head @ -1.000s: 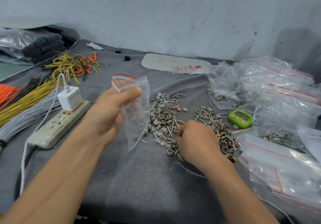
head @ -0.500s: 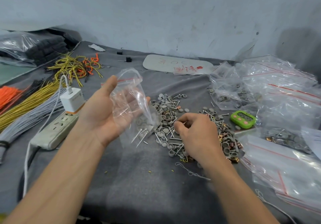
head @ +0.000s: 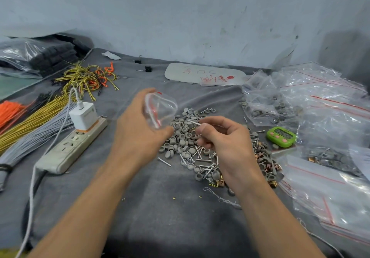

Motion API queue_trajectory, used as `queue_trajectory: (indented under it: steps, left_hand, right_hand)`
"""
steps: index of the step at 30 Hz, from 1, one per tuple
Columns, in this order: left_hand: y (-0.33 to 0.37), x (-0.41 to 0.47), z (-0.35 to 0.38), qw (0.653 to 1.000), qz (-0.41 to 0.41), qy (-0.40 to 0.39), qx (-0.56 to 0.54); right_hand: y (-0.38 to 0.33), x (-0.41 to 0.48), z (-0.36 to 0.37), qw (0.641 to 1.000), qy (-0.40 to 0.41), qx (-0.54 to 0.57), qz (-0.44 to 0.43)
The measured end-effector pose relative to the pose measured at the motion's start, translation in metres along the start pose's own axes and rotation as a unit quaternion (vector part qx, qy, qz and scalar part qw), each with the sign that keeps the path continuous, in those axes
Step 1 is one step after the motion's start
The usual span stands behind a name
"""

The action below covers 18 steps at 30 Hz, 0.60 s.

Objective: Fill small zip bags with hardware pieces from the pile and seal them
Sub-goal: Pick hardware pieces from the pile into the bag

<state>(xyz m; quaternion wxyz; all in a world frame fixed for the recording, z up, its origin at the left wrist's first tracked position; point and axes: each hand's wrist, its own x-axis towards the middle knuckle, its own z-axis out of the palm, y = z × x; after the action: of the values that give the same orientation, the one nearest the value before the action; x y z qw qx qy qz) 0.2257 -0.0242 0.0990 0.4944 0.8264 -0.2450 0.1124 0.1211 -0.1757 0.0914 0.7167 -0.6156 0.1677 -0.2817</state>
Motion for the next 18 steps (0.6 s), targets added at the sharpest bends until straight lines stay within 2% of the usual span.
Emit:
queue_trajectory:
  steps: [2, 5, 9, 13, 15, 16, 18]
  left_hand:
    - [-0.002, -0.005, 0.011, 0.997, 0.038, -0.039, 0.056]
    - [-0.002, -0.009, 0.026, 0.988, 0.087, -0.087, 0.094]
    - [-0.005, -0.01, 0.028, 0.985, 0.088, -0.094, 0.119]
    - [-0.003, -0.011, 0.029, 0.984, 0.099, -0.094, 0.115]
    - [0.0, -0.013, 0.033, 0.981, 0.1, -0.119, 0.118]
    - [0.002, -0.014, 0.035, 0.98, 0.097, -0.134, 0.107]
    - [0.003, -0.015, 0.039, 0.981, 0.08, -0.159, 0.082]
  right_hand:
    - [-0.001, 0.0, 0.001, 1.0, -0.009, 0.004, -0.025]
    - [-0.001, 0.0, 0.004, 0.991, -0.013, -0.097, -0.09]
    - [0.002, 0.001, 0.003, 0.967, 0.043, -0.185, -0.169]
    - [0.002, 0.005, -0.003, 0.967, 0.062, -0.149, -0.198]
    - [0.003, 0.007, -0.003, 0.971, 0.01, -0.163, -0.177]
    - [0.004, 0.009, -0.002, 0.964, -0.042, -0.205, -0.162]
    - [0.007, 0.009, 0.001, 0.93, -0.15, -0.31, -0.129]
